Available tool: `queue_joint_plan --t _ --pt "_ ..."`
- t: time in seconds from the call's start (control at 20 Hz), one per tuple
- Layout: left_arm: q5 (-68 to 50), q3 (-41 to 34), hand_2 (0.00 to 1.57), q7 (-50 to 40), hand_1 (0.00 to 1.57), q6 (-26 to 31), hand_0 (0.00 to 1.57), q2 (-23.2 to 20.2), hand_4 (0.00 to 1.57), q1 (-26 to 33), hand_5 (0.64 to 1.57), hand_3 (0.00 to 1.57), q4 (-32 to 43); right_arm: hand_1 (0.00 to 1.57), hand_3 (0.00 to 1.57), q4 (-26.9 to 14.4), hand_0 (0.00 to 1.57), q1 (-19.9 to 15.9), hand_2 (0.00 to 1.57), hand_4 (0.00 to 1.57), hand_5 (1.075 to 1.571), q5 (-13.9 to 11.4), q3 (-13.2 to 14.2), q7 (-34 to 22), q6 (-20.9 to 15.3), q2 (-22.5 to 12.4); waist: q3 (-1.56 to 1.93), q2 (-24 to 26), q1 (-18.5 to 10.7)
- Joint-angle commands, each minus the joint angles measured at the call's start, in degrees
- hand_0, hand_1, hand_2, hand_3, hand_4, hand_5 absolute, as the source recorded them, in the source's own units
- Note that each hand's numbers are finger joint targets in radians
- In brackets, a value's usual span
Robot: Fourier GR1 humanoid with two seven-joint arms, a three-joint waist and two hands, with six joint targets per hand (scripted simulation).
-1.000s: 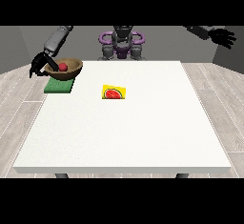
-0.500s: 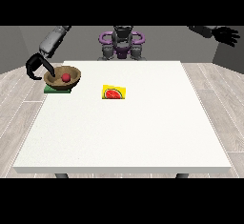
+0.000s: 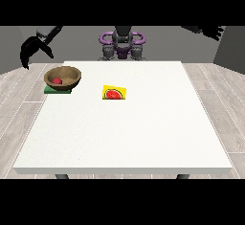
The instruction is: Pick the cup and pour the ball into the bowl, then pick the bowl and place it on the pad
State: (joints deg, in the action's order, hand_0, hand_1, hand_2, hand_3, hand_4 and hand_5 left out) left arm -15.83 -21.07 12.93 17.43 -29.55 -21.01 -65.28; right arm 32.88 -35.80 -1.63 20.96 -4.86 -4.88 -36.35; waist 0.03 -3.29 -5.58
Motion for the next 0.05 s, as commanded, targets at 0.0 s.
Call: queue_joint_plan --t 0.0 --pt "2.85 2.71 0.00 -3.96 0.00 -3.30 0.00 2.80 0.90 2.73 1.559 0.00 1.77 0.00 0.00 4.19 0.00 -2.18 0.00 0.48 1.434 1.09 -2.47 -2.33 3.01 5.39 -0.10 10.50 3.07"
